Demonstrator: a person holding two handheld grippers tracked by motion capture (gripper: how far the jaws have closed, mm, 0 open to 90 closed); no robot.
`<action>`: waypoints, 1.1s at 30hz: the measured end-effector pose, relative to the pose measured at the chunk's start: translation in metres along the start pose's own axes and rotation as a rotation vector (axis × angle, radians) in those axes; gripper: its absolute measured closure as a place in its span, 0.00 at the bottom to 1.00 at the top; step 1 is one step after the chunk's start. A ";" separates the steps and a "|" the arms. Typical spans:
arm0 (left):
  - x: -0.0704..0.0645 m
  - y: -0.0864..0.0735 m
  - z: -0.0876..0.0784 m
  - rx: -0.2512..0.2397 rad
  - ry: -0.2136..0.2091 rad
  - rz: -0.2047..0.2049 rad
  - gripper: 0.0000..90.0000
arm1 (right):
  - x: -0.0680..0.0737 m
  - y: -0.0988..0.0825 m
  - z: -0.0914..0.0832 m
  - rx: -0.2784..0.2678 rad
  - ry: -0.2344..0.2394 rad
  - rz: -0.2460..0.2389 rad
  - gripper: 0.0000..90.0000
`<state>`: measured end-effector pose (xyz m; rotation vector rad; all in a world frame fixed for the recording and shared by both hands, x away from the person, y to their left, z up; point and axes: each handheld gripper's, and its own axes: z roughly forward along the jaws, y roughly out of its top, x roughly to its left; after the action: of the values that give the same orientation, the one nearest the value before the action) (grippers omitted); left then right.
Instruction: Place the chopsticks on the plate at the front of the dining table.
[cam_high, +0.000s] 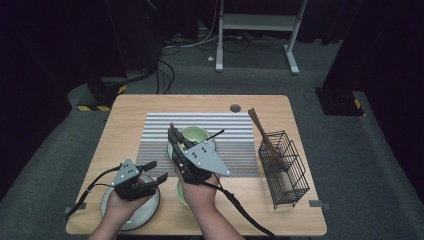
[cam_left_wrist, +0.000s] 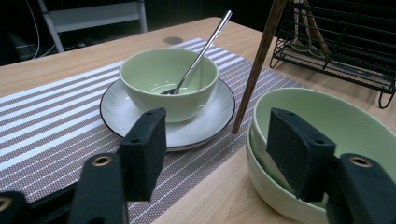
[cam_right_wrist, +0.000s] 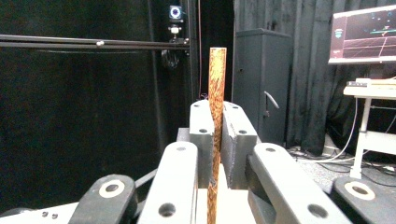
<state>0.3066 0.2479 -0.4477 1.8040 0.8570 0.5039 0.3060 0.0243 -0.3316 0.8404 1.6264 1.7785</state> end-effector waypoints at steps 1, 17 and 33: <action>0.000 0.000 0.000 -0.001 -0.001 -0.001 0.46 | 0.000 0.000 0.000 0.001 0.002 -0.002 0.93; -0.007 -0.004 0.004 -0.015 -0.025 0.017 0.63 | 0.008 -0.003 0.001 0.003 0.030 0.024 0.93; -0.014 -0.006 0.011 -0.027 -0.015 0.055 0.85 | 0.007 -0.007 0.002 0.008 0.039 0.058 0.93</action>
<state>0.3034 0.2320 -0.4573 1.8086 0.7889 0.5335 0.3032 0.0314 -0.3382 0.8697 1.6501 1.8400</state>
